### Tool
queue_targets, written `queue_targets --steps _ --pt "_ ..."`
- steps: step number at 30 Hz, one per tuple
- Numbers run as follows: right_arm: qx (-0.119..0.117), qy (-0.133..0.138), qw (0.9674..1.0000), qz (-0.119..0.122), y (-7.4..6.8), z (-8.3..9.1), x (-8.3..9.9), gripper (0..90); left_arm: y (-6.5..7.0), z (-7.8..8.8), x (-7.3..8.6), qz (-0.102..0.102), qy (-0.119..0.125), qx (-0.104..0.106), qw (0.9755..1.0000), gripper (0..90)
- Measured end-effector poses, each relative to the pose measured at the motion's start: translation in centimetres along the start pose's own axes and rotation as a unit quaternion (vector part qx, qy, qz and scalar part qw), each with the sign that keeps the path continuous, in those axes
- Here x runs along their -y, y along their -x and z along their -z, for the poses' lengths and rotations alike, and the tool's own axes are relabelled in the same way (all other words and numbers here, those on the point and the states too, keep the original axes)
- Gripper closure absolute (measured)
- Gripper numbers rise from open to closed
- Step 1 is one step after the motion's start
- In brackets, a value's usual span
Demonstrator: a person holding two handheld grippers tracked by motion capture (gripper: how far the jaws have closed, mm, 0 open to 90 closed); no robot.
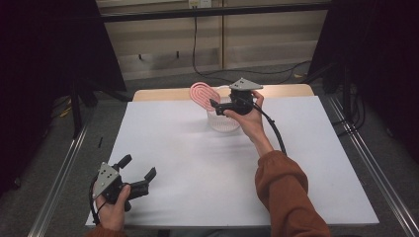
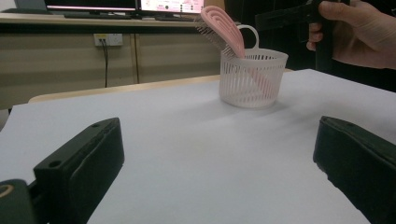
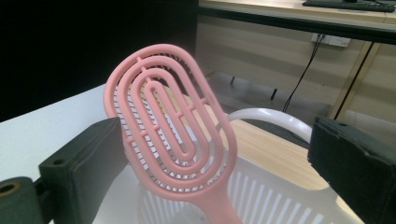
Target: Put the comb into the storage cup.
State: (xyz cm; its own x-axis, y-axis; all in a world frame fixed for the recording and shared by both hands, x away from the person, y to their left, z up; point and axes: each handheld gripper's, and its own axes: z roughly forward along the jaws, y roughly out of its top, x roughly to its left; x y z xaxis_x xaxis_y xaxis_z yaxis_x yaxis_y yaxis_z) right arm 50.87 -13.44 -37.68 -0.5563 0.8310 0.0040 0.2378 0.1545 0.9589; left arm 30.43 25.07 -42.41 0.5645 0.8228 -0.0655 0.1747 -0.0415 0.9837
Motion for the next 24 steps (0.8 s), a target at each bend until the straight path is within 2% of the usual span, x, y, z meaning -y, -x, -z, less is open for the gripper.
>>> queue_targets --steps 7,13,24 --pt "0.014 0.001 0.9999 0.006 0.4 0.7 0.0 2.3 -0.2 -0.1 0.0 -0.002 -0.005 -0.006 1.0 2.1" --pt "0.026 0.003 0.9996 -0.006 1.2 1.5 0.1 2.4 -0.2 0.0 0.1 -0.003 -0.006 -0.008 0.9999 2.1" --pt "0.034 0.014 0.9993 -0.005 1.4 2.5 -0.1 2.4 -0.2 0.2 0.0 -0.003 -0.004 -0.014 0.9999 2.2"
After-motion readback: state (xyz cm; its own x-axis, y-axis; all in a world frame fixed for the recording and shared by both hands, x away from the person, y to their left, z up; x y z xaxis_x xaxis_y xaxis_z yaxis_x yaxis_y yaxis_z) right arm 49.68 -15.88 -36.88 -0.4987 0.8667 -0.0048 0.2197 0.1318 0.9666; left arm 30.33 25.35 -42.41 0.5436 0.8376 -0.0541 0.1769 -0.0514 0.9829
